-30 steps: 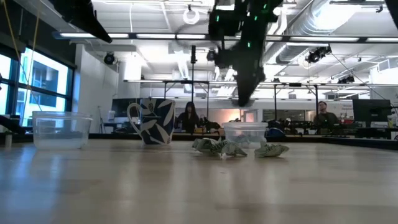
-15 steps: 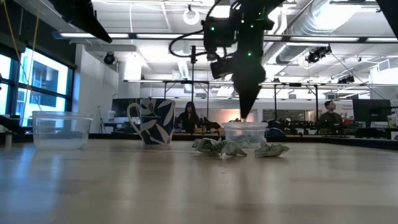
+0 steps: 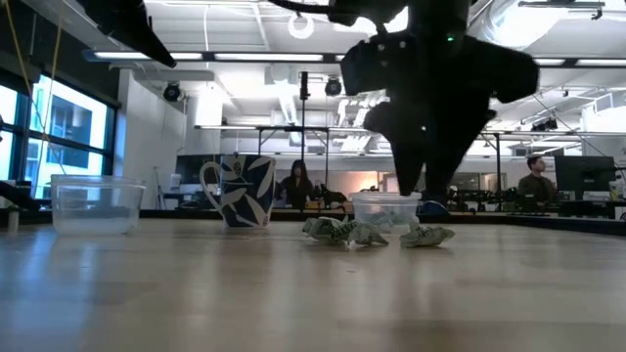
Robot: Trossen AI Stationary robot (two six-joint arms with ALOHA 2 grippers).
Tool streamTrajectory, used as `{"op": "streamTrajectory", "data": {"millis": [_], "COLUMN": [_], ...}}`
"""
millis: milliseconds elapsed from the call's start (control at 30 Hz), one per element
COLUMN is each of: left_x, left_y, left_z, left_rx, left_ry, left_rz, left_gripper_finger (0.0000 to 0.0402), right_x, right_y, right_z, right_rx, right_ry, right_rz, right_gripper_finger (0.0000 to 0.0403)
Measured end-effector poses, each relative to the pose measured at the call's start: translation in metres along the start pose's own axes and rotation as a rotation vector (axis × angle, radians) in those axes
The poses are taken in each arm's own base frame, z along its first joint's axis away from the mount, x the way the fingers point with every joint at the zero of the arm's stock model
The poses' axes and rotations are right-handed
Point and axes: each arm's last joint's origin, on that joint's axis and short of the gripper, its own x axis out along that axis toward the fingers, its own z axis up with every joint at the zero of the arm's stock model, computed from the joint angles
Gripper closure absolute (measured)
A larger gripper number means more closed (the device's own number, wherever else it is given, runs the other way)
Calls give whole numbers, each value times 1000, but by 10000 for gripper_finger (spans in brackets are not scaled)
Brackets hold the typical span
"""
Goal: Pick and place Stevia / Truvia into bins
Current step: Put the white stevia packet into the transparent container
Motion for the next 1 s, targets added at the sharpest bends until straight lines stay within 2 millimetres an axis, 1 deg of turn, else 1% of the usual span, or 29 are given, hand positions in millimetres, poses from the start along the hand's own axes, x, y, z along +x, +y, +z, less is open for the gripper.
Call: {"op": "streamTrajectory", "data": {"millis": [100, 267, 367, 433, 600, 800, 1000], "left_x": [0, 0, 0, 0, 0, 0, 0], "left_y": [0, 0, 0, 0, 0, 0, 0], "left_z": [0, 0, 0, 0, 0, 0, 0], "left_rx": [0, 0, 0, 0, 0, 0, 0], "left_ry": [0, 0, 0, 0, 0, 0, 0], "left_rz": [0, 0, 0, 0, 0, 0, 0], "left_gripper_finger": [202, 202, 202, 202, 202, 202, 202], "right_x": [5, 7, 8, 12, 31, 34, 39], "right_y": [4, -2, -6, -9, -14, -24, -29], "right_z": [-2, -3, -2, 1, 1, -2, -11], "right_rx": [46, 96, 75, 53, 10, -7, -14], "right_ry": [-3, -3, -16, -24, 31, 63, 123], "right_rz": [-3, -9, -10, -11, -9, -31, 22], "right_gripper_finger": [194, 218, 229, 234, 244, 256, 270]}}
